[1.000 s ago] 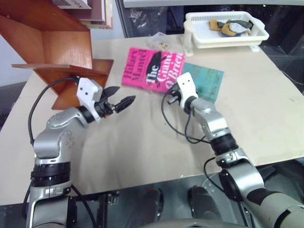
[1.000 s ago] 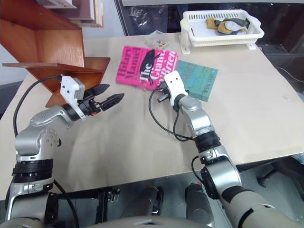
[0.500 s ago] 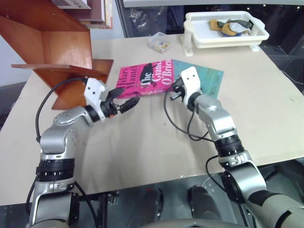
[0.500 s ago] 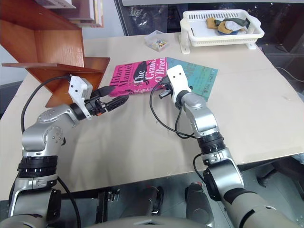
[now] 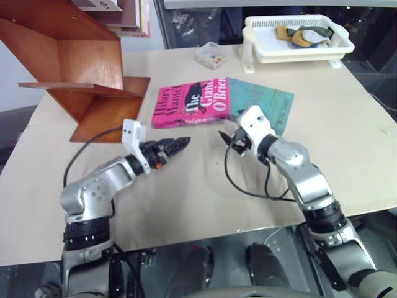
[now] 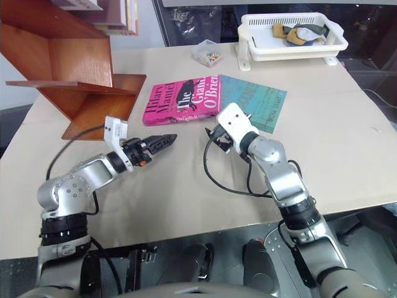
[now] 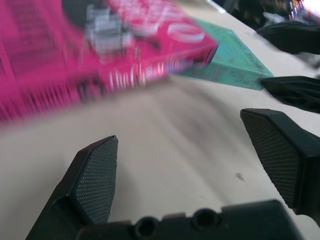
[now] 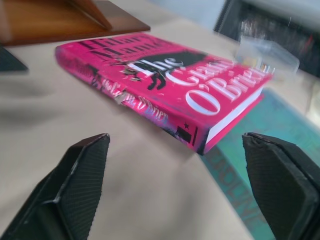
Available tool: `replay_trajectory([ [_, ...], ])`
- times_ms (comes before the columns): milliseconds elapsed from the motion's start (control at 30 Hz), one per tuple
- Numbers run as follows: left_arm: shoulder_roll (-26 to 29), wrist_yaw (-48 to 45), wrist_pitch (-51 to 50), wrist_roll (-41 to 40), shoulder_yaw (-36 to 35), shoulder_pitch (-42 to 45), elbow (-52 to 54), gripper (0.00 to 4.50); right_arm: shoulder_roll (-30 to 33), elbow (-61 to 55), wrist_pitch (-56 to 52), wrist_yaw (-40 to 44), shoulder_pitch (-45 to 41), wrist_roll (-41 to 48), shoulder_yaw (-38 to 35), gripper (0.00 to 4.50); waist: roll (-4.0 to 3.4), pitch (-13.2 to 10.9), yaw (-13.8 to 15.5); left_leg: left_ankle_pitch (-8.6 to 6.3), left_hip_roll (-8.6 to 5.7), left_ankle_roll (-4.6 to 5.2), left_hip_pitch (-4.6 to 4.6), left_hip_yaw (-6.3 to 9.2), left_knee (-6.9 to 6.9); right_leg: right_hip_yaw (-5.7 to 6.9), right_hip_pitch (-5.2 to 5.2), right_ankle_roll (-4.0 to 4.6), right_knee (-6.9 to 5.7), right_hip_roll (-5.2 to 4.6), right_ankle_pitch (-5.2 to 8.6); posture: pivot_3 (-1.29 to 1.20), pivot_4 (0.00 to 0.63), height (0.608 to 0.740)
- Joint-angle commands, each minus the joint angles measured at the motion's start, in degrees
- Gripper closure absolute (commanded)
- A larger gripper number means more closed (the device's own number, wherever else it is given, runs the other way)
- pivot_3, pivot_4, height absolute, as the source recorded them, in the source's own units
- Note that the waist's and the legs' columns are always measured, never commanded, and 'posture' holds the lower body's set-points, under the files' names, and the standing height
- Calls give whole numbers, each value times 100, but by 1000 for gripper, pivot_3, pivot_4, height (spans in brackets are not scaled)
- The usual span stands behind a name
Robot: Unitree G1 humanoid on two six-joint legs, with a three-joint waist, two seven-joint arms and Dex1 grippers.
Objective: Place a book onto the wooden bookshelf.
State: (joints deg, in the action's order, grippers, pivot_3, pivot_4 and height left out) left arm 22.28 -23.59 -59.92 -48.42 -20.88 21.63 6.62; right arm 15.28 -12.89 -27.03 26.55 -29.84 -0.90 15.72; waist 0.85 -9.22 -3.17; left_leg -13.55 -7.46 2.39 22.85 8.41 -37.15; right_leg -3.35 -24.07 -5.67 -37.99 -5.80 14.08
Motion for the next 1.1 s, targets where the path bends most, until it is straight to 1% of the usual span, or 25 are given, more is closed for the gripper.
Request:
replay_trajectory([
  [33,-948,1455,-290,-733,-655,64,300,0,343,-1275,-287,456,507,518,-313,193,3,1,74,0,0,0,-1,0,-2,0,2,0,0,0,0,0,150,740],
  [133,-1825,2455,-124,-1040,-919,174,263,0,610,-2028,-653,415,981,652,-619,193,11,1,162,-1,0,0,-2,3,-10,7,13,-1,5,-2,-1,0,150,740],
  [200,-2340,3042,76,-1203,-1065,295,98,0,786,-2675,-1036,461,1361,916,-881,193,16,4,260,-1,-2,0,-1,2,-16,8,16,-2,4,-6,-1,0,150,740],
  [267,-2652,3402,273,-1311,-1170,441,-142,0,941,-3221,-1370,513,1660,1184,-1139,193,18,3,292,-2,-2,-1,-1,3,-17,11,19,-2,5,-7,-1,0,150,740],
  [367,-2933,3600,722,-1341,-1257,771,-683,0,1101,-3804,-1798,475,1937,1513,-1542,193,19,3,387,-2,-2,-1,-4,5,-17,18,32,-3,5,-8,-1,0,150,740],
  [500,-3081,3584,1285,-1203,-1195,1180,-1401,0,1155,-4048,-2181,230,1954,1694,-1722,193,27,8,411,-2,-5,-1,-7,2,-20,21,41,-6,10,-10,-2,0,150,740],
  [667,-3287,3295,2283,-985,-1146,1954,-2803,0,1196,-4163,-2384,-44,1899,1708,-1734,193,29,13,427,-1,-6,-2,-9,4,-21,24,43,-7,9,-12,-3,0,150,740],
  [800,-3221,2862,2903,-967,-1201,2492,-3768,0,1209,-4206,-2400,-214,1861,1708,-1720,193,31,14,442,-1,-11,-1,-9,5,-22,25,45,-8,10,-15,-3,0,150,740],
  [900,-3165,2540,3190,-958,-1264,2848,-4510,0,1227,-4225,-2388,-317,1855,1689,-1689,193,31,13,462,-1,-13,-1,-7,9,-22,29,45,-9,11,-17,-3,0,150,740],
  [1100,-3086,2155,3659,-1050,-1537,3310,-5509,0,1275,-4255,-2391,-481,1819,1681,-1666,193,33,13,478,-1,-16,0,-3,15,-22,32,44,-9,15,-17,-3,0,150,740],
])
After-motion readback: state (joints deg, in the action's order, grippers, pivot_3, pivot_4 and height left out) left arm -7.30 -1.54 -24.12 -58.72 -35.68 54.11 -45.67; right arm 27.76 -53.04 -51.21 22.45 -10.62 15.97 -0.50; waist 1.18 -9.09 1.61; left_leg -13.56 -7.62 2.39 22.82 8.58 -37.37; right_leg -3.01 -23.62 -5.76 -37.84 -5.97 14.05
